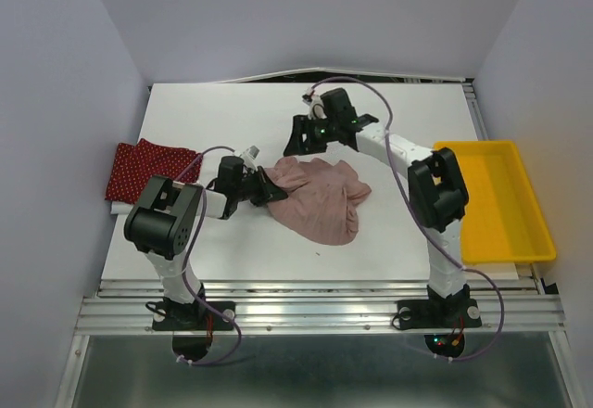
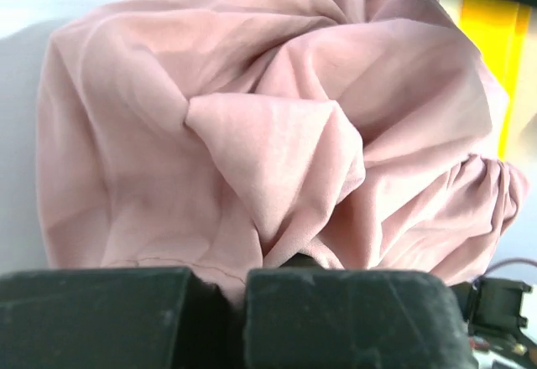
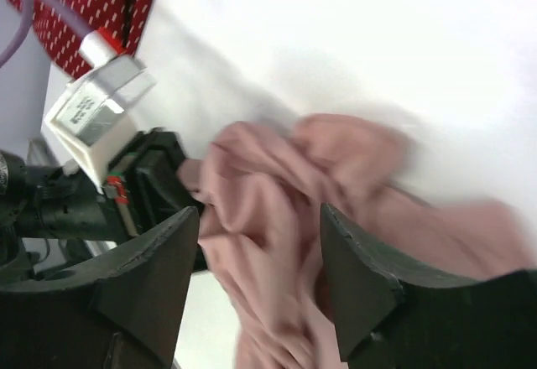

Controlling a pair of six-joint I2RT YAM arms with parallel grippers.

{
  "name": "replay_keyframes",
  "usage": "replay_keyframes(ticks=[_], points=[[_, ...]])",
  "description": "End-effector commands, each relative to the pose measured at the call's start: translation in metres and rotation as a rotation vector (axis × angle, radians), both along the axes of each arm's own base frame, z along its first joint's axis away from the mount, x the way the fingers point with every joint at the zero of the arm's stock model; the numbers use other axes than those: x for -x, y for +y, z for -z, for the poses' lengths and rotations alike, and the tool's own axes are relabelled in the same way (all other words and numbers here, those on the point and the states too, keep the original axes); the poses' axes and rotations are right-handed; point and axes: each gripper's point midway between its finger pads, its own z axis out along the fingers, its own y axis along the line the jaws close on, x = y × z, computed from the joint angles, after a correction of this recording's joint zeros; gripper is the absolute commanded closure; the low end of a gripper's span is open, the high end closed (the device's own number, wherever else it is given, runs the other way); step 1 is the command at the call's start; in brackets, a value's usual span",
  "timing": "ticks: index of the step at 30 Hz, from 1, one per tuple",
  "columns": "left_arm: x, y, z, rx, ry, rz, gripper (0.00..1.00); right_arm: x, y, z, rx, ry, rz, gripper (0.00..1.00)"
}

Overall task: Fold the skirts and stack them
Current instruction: Neatly place the folded skirt to the corner

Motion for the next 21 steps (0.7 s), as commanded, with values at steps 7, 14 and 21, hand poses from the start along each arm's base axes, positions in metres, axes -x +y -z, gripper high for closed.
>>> replay_keyframes(ticks=[7,14,21], points=[[-0.017,0.065,-0.026,-0.224,-0.044,-0.135,1.00,-0.047,-0.183,-0.101,0.041,-0.144,0.427,0.00],[-0.016,0.075,-0.042,-0.269,-0.078,-0.164,1.00,0.051,-0.159,-0.033,-0.172,0.235,0.302,0.00],[-0.012,0.075,-0.040,-0.272,-0.062,-0.152,1.00,0.068,-0.135,-0.009,-0.251,0.211,0.280,0.00]])
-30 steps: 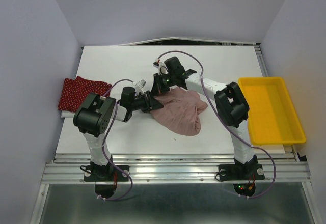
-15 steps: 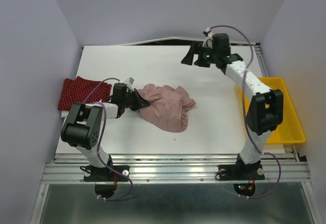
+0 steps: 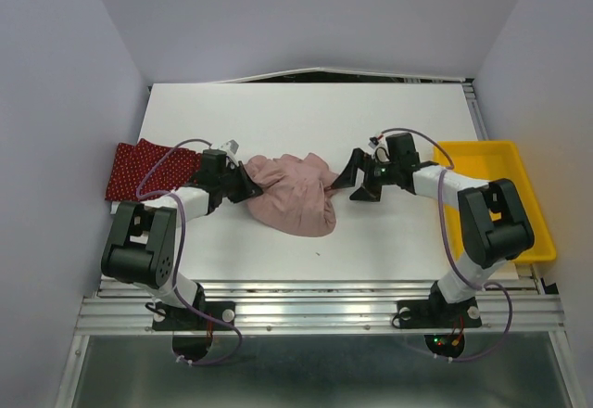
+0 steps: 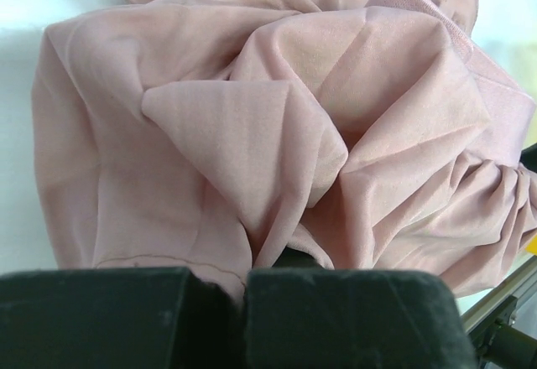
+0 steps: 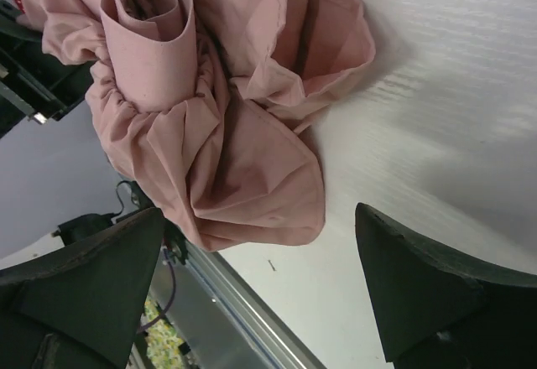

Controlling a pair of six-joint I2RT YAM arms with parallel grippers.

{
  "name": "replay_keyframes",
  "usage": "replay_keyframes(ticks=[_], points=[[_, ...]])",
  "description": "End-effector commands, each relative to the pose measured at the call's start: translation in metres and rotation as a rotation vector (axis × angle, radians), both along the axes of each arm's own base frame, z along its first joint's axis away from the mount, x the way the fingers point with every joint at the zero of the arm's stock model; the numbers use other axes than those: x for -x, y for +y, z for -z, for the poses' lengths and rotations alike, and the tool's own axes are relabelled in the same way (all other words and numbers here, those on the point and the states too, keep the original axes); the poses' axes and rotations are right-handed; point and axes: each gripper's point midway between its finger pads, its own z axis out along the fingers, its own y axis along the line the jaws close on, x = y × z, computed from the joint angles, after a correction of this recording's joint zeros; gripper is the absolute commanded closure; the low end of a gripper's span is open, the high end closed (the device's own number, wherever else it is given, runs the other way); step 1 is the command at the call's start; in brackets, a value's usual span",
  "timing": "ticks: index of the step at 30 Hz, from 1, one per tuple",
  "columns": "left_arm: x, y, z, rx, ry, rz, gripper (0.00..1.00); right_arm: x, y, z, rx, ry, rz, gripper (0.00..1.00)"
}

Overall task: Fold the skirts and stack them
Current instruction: Neatly place the folded skirt to the corner

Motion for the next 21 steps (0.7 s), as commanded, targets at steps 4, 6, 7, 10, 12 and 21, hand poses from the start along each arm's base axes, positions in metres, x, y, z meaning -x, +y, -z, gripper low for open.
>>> replay_keyframes(ticks=[4,6,7,10,12,21], points=[[-0.012,-0.001,-0.018,-0.010,-0.054,0.013,1.00,-0.008,0.044,-0.018,-0.140,-0.163,-0.030,0.00],[-0.013,-0.002,-0.018,-0.009,-0.054,0.014,1.00,-0.008,0.056,-0.011,-0.135,-0.171,-0.036,0.00],[-0.013,-0.002,-0.018,-0.009,-0.052,0.013,1.00,-0.008,0.061,-0.008,-0.135,-0.173,-0.040,0.00],[-0.012,-0.002,-0.017,-0.010,-0.050,0.012,1.00,-0.015,0.072,-0.003,-0.142,-0.211,-0.031,0.00],[-0.013,-0.002,-0.018,-0.012,-0.053,0.014,1.00,-0.019,0.077,0.010,-0.125,-0.211,-0.023,0.00],[-0.012,0.000,-0.017,-0.024,-0.052,0.006,1.00,-0.040,0.058,0.081,0.130,-0.134,0.109,0.00]])
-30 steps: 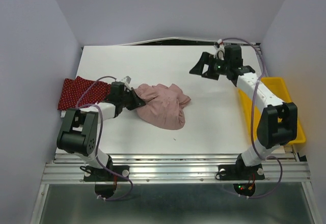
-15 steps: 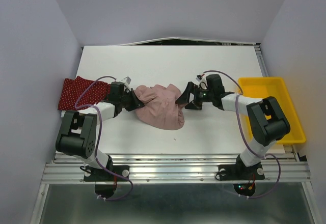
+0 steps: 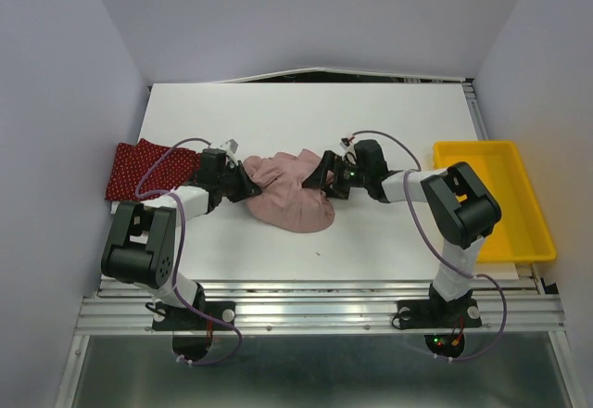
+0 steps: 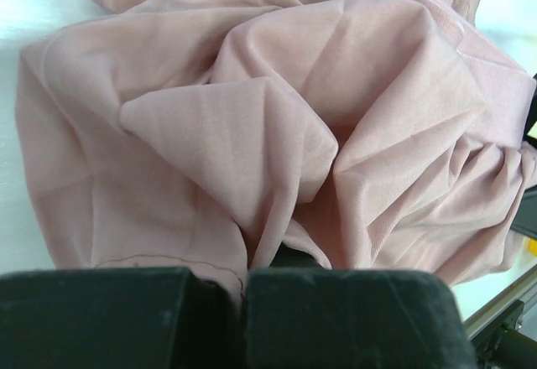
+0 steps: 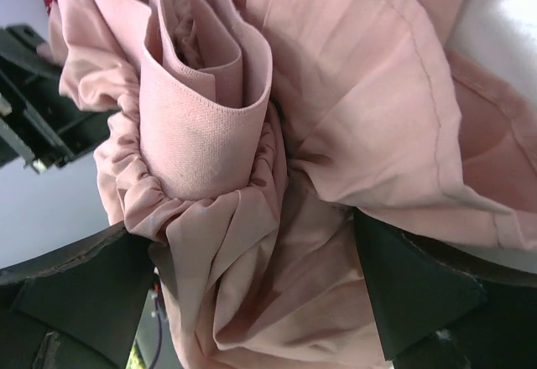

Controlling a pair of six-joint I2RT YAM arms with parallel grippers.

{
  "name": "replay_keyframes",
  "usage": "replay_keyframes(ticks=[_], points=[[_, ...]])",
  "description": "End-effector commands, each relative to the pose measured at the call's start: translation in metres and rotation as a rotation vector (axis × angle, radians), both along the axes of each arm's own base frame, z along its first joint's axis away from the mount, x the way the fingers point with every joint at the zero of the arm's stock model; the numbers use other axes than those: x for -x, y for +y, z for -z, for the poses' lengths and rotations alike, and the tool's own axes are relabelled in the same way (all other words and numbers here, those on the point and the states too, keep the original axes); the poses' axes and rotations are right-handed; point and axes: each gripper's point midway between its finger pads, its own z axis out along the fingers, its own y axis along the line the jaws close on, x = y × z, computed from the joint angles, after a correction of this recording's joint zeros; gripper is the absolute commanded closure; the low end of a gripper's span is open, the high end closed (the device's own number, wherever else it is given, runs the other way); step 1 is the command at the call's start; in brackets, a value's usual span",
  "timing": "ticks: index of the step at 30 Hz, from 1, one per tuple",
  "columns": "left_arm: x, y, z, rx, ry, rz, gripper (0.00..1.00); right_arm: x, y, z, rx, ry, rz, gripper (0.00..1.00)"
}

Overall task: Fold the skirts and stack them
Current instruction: Neatly place the folded skirt to the corner

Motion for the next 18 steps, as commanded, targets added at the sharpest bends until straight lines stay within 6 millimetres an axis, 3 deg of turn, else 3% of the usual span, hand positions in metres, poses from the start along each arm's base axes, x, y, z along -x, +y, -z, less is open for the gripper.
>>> replay_keyframes(ticks=[1,3,5,9,12,16,18], points=[[-0.013,-0.002,-0.017,-0.005,-0.063,0.009,1.00,-0.014,-0.021,0.053,0.214,0.042,0.118,0.00],[-0.014,-0.001,-0.017,-0.011,-0.061,0.003,1.00,-0.014,-0.029,0.064,0.279,0.081,0.137,0.01],[-0.016,0.000,-0.019,-0.019,-0.065,0.006,1.00,-0.018,-0.040,0.063,0.363,0.080,0.151,0.00],[-0.016,0.000,-0.023,-0.023,-0.075,0.011,1.00,-0.022,-0.069,0.048,0.531,0.044,0.198,0.00],[-0.014,0.000,-0.020,-0.028,-0.074,0.015,1.00,-0.036,-0.078,0.028,0.608,-0.056,0.198,0.00],[-0.012,-0.001,-0.016,-0.019,-0.068,0.016,1.00,-0.042,-0.071,0.033,0.602,-0.073,0.168,0.00],[-0.014,-0.003,-0.016,-0.019,-0.068,0.019,1.00,-0.040,-0.056,0.050,0.575,-0.048,0.114,0.00]])
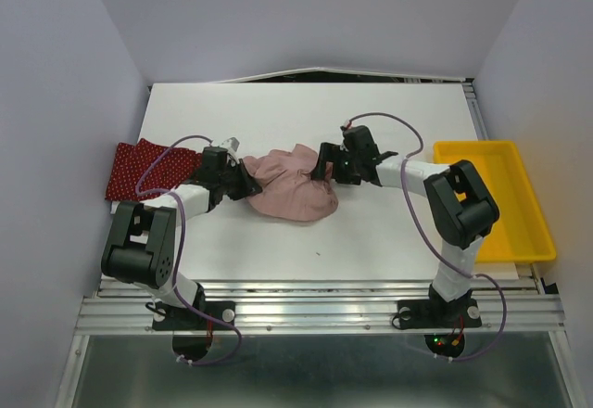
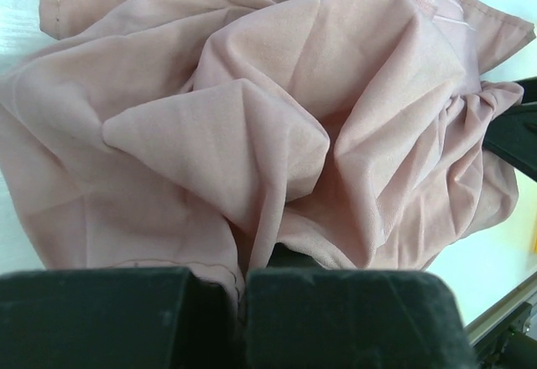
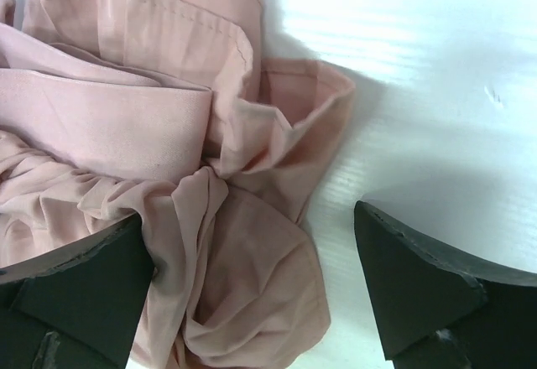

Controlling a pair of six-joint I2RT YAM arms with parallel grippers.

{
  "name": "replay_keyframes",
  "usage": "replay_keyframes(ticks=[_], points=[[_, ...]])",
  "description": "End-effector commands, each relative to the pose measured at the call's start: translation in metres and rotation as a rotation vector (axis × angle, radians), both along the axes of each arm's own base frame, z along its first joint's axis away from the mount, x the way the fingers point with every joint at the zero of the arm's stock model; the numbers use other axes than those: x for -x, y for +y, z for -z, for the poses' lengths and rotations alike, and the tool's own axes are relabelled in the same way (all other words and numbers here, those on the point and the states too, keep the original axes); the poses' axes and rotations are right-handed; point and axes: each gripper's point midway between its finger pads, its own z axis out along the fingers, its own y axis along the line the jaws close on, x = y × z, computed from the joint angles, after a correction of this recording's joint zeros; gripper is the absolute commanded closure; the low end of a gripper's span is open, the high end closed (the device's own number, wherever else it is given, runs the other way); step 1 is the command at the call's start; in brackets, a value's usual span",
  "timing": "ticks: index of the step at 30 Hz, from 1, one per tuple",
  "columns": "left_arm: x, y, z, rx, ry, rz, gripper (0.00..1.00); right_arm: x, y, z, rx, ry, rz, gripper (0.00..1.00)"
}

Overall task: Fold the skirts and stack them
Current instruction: Neatly place the folded skirt to the corner

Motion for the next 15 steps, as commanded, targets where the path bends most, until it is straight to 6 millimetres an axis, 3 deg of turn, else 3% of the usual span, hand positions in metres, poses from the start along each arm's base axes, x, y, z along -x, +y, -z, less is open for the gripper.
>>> replay_keyframes(ticks=[1,8,10,11,13,14,15], points=[[-0.010,-0.004,-0.010,-0.003,-0.047,0.019,1.00,0.009,0.002,0.039,0.084,0.073,-0.066,0.00],[-0.014,-0.005,-0.011,-0.010,-0.048,0.026,1.00,0.010,0.044,0.049,-0.107,0.082,-0.159,0.04],[-0.013,-0.005,-0.009,-0.013,-0.042,0.028,1.00,0.012,0.052,0.049,-0.151,0.095,-0.176,0.18],[-0.014,-0.004,-0.008,-0.018,-0.044,0.027,1.00,0.013,0.054,0.053,-0.162,0.111,-0.179,0.32],[-0.015,-0.003,-0.009,-0.029,-0.049,0.027,1.00,0.018,0.066,0.048,-0.232,0.122,-0.226,0.45],[-0.018,-0.001,-0.011,-0.047,-0.062,0.027,1.00,0.019,0.070,0.047,-0.255,0.125,-0.243,0.61],[-0.019,0.001,-0.011,-0.055,-0.061,0.027,1.00,0.020,0.077,0.040,-0.294,0.116,-0.278,0.69]])
